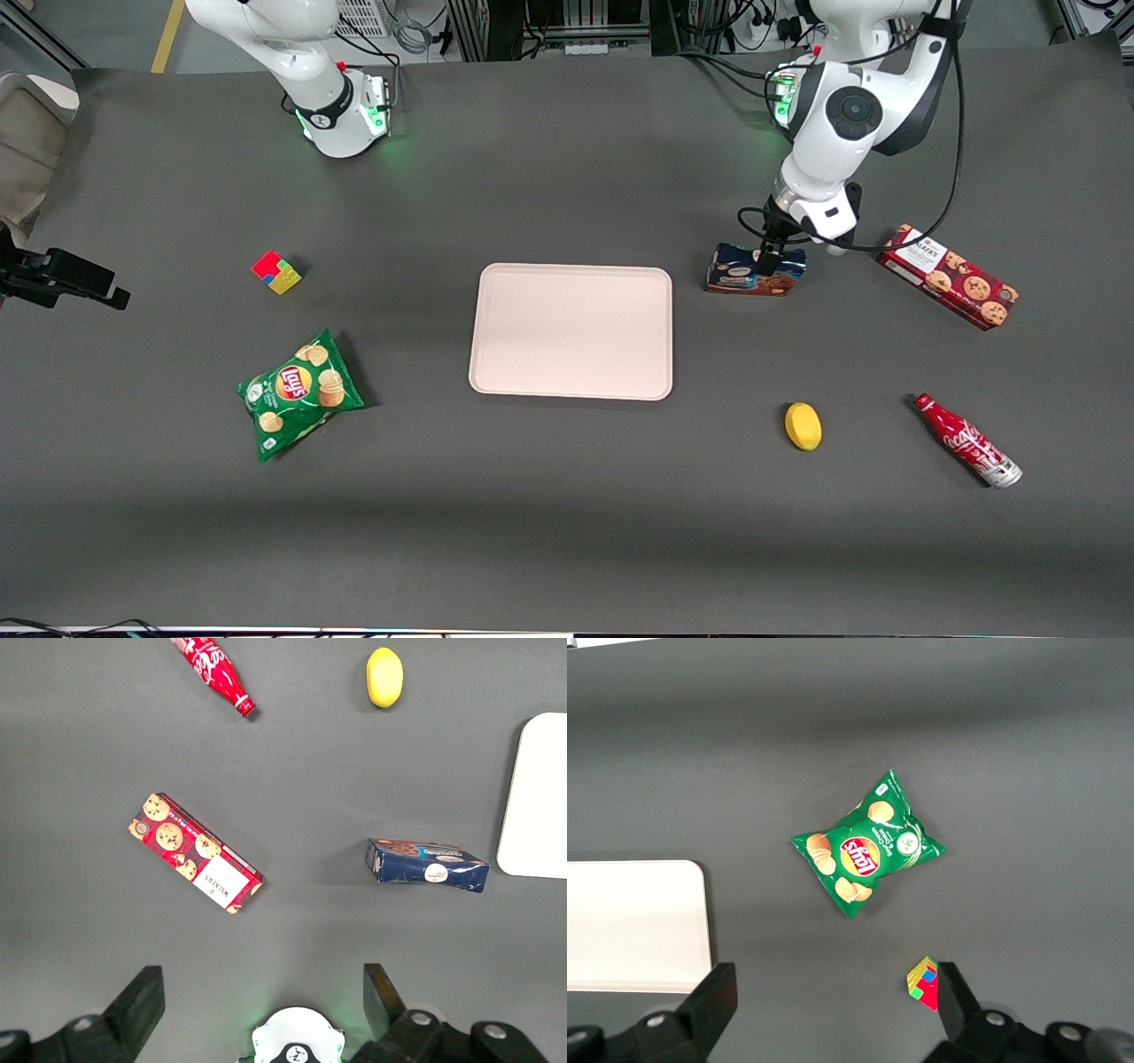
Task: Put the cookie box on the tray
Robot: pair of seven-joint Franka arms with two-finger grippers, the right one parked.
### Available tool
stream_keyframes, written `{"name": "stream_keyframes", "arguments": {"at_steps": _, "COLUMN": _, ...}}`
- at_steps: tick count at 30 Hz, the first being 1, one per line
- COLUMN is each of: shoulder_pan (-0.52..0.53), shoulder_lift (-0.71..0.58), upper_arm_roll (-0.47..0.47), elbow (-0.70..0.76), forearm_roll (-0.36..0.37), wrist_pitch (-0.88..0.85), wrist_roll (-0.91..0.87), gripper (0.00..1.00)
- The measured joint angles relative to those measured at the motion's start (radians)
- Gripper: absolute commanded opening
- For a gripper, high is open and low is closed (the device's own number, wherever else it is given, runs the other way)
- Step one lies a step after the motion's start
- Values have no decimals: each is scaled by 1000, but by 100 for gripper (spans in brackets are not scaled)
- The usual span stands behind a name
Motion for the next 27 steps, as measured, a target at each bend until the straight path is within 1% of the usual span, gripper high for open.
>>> {"name": "stream_keyframes", "arguments": {"at_steps": 2, "shoulder_pan": 0, "shoulder_lift": 18, "upper_arm_roll": 0, "elbow": -1, "forearm_roll": 0, "wrist_pitch": 25, "wrist_roll": 0, "gripper": 71}}
{"name": "stream_keyframes", "arguments": {"at_steps": 5, "shoulder_pan": 0, "shoulder_lift": 41, "upper_arm_roll": 1, "elbow": -1, "forearm_roll": 0, "wrist_pitch": 50, "wrist_roll": -1, "gripper": 35}}
{"name": "stream_keyframes", "arguments": {"at_steps": 7, "shoulder_pan": 1, "shoulder_lift": 51, "upper_arm_roll": 2, "elbow": -1, "forearm_roll": 0, "wrist_pitch": 56, "wrist_roll": -1, "gripper": 19}}
{"name": "stream_keyframes", "arguments": {"at_steps": 8, "shoulder_pan": 1, "shoulder_lift": 54, "upper_arm_roll": 2, "elbow": -1, "forearm_roll": 0, "wrist_pitch": 59, "wrist_roll": -1, "gripper": 14}}
{"name": "stream_keyframes", "arguments": {"at_steps": 9, "shoulder_pan": 1, "shoulder_lift": 57, "upper_arm_roll": 2, "elbow": -1, "forearm_roll": 0, "wrist_pitch": 61, "wrist_roll": -1, "gripper": 11}}
{"name": "stream_keyframes", "arguments": {"at_steps": 18, "shoulder_pan": 1, "shoulder_lift": 60, "upper_arm_roll": 3, "elbow": 1, "forearm_roll": 29, "wrist_pitch": 64, "wrist_roll": -1, "gripper": 10}}
{"name": "stream_keyframes", "arguments": {"at_steps": 23, "shoulder_pan": 3, "shoulder_lift": 59, "upper_arm_roll": 11, "elbow": 15, "forearm_roll": 71, "wrist_pitch": 64, "wrist_roll": -1, "gripper": 8}}
{"name": "stream_keyframes", "arguments": {"at_steps": 27, "shoulder_pan": 4, "shoulder_lift": 58, "upper_arm_roll": 33, "elbow": 64, "forearm_roll": 126, "wrist_pitch": 26, "wrist_roll": -1, "gripper": 8}}
